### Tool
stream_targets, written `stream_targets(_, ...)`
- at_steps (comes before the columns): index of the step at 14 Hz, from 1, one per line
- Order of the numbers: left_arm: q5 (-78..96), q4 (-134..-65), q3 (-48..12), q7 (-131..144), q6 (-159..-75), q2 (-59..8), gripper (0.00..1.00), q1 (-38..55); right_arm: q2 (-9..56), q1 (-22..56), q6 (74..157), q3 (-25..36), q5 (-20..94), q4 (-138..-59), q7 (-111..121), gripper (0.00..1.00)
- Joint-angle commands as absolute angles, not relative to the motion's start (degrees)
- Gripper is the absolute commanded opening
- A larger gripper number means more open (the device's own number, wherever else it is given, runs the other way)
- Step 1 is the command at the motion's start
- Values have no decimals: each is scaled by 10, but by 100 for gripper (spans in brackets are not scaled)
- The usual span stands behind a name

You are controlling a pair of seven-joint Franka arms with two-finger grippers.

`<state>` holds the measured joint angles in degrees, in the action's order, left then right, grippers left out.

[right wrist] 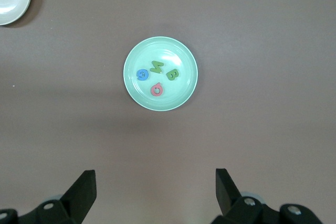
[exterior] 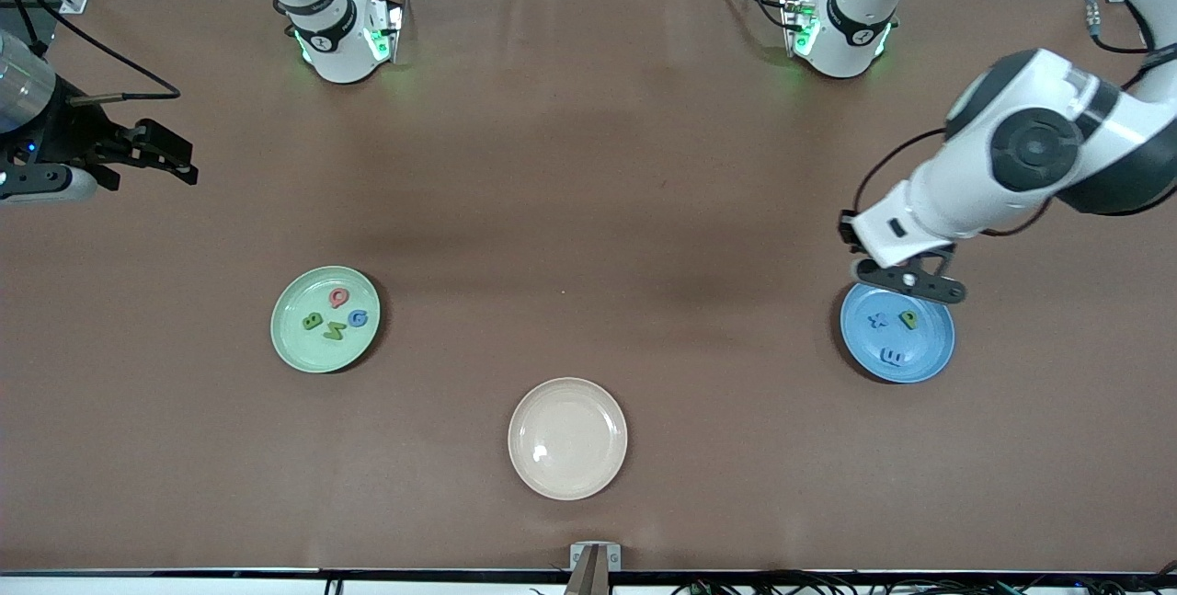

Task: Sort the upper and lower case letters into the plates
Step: 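Carry the green n with the left gripper to the blue plate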

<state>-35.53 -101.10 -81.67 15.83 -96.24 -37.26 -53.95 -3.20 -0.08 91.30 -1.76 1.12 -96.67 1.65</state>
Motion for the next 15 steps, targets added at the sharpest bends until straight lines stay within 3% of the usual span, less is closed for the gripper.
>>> stream_targets(1, -380, -1044, -789, 71, -1013, -380, 11, -577, -40, -3, 911, -16, 14, -975, 9, 100)
stream_targets(6, -459, -1112, -671, 3, -1199, -402, 11, -595, -40, -6, 911, -14, 14, -975, 9, 100)
stream_targets(12, -516, -1114, -500, 23, -1328, -413, 11, -459, -40, -6, 911, -13, 14, -976, 9, 100)
stream_targets(15, -516, -1093, -460, 28, -1342, -415, 11, -411, -40, -14, 913, -13, 14, -976, 9, 100)
